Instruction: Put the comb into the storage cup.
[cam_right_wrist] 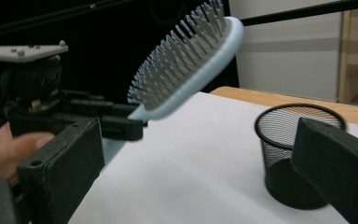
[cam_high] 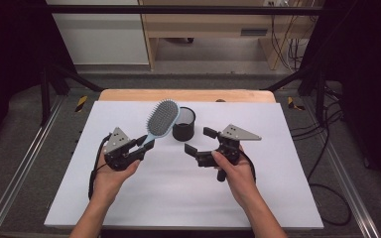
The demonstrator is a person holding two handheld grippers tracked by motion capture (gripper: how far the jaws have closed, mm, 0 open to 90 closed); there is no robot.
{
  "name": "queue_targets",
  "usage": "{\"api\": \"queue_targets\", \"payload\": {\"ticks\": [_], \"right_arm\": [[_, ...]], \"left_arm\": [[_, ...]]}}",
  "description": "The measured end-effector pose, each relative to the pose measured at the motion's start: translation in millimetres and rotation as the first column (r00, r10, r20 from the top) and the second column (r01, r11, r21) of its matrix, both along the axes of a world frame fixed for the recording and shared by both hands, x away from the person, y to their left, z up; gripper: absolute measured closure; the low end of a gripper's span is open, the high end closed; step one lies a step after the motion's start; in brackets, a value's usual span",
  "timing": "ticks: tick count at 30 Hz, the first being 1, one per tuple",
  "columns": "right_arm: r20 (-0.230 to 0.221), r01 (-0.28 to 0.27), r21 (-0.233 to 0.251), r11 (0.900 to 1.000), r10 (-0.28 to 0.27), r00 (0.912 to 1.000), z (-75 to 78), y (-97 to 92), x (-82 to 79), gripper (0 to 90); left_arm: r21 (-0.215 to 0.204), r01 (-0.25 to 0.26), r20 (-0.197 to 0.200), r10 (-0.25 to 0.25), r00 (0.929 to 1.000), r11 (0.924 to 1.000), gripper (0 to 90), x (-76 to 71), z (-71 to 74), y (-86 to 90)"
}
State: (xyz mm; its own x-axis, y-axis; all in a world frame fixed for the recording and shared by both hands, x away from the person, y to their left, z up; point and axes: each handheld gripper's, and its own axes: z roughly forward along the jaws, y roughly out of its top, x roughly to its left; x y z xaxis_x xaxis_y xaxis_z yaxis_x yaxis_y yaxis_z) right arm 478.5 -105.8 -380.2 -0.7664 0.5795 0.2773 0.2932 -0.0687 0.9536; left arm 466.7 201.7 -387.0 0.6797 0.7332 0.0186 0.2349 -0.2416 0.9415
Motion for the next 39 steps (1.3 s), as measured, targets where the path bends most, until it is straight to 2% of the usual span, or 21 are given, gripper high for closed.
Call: {"api": "queue_targets", "payload": {"ticks": [5,7,12,23,28,39], "right_arm": [[-0.027,-0.016,0.053,0.9985,0.018,0.9995,-6.7,12.8,4.8,2.7],[-0.043,-0.017,0.036,0.9992,0.018,0.9989,-9.8,17.0,5.3,3.2],[-0.057,-0.014,0.040,0.9991,0.017,0.9983,-15.3,20.9,3.0,2.9],[-0.087,-0.014,0.062,0.9980,0.020,0.9960,-19.3,26.6,4.0,3.6],[-0.098,-0.021,0.073,0.9971,0.028,0.9948,-19.8,28.8,4.1,3.7],[-0.122,-0.018,0.106,0.9942,0.031,0.9921,-20.9,24.4,6.4,6.1]], "left_arm": [[-0.012,0.003,-0.003,-0.003,1.0000,0.9999,69.3,-3.6,-5.6,-3.2],[-0.014,0.002,-0.003,-0.002,1.0000,0.9999,69.3,-4.4,-8.1,-4.1],[-0.007,0.012,0.000,-0.012,0.9999,0.9999,69.3,-7.0,-12.8,-11.6],[0.011,0.060,-0.001,-0.060,0.9982,0.9982,69.3,-12.3,-16.6,-26.6],[0.013,0.065,-0.002,-0.065,0.9979,0.9978,69.3,-13.1,-18.4,-29.5],[0.027,0.105,-0.001,-0.105,0.9945,0.9941,69.3,-18.5,-22.9,-42.8]]}}
